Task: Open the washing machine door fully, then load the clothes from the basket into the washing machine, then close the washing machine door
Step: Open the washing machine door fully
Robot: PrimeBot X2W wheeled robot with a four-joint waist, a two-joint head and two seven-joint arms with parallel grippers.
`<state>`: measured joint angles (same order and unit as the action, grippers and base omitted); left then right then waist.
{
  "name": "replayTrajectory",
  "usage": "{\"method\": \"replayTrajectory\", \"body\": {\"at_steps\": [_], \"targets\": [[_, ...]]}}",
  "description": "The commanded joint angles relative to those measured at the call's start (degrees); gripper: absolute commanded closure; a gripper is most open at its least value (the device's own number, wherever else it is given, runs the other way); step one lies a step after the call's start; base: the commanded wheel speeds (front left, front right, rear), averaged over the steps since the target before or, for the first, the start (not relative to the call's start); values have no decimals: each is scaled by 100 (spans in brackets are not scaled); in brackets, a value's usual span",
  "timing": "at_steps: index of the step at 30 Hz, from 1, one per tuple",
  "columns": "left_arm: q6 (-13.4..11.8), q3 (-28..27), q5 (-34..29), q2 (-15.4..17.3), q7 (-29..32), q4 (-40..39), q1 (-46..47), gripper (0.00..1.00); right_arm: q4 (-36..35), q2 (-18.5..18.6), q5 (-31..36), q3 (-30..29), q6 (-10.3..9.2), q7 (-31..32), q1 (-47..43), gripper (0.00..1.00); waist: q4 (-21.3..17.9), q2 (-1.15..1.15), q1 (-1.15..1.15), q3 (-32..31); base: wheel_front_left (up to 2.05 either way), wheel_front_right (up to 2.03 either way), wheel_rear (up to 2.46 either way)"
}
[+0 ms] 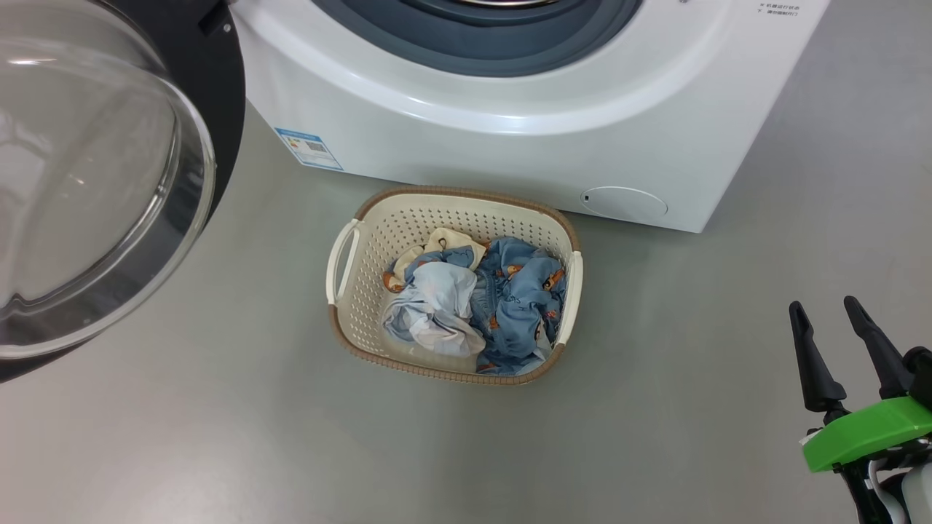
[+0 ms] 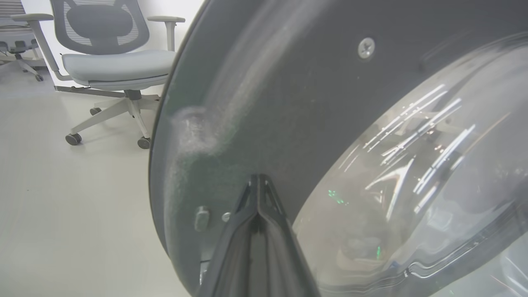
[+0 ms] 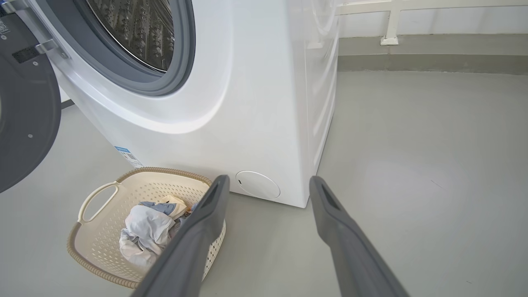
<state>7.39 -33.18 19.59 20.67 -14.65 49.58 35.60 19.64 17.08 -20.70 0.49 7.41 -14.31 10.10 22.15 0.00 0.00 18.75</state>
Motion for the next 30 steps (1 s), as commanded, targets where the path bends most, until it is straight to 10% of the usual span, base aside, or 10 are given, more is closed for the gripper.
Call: {"method": "replayTrajectory", "body": {"at_steps": [1, 22, 30], "targets": [[9, -73, 32, 465, -35, -117, 125, 100, -137, 87, 89, 145, 8, -69, 48, 0, -7, 0, 0, 12, 0, 0, 0], [10, 119, 214, 241, -35, -416, -384, 100, -52, -49, 56, 213, 8, -69, -34, 0, -5, 0, 0, -336, 0, 0, 0], [10, 287, 397, -38, -35, -920, -1044, 8, -8, -106, -8, 241, 8, -69, -107, 0, -11, 0, 0, -588, 0, 0, 0]]}}
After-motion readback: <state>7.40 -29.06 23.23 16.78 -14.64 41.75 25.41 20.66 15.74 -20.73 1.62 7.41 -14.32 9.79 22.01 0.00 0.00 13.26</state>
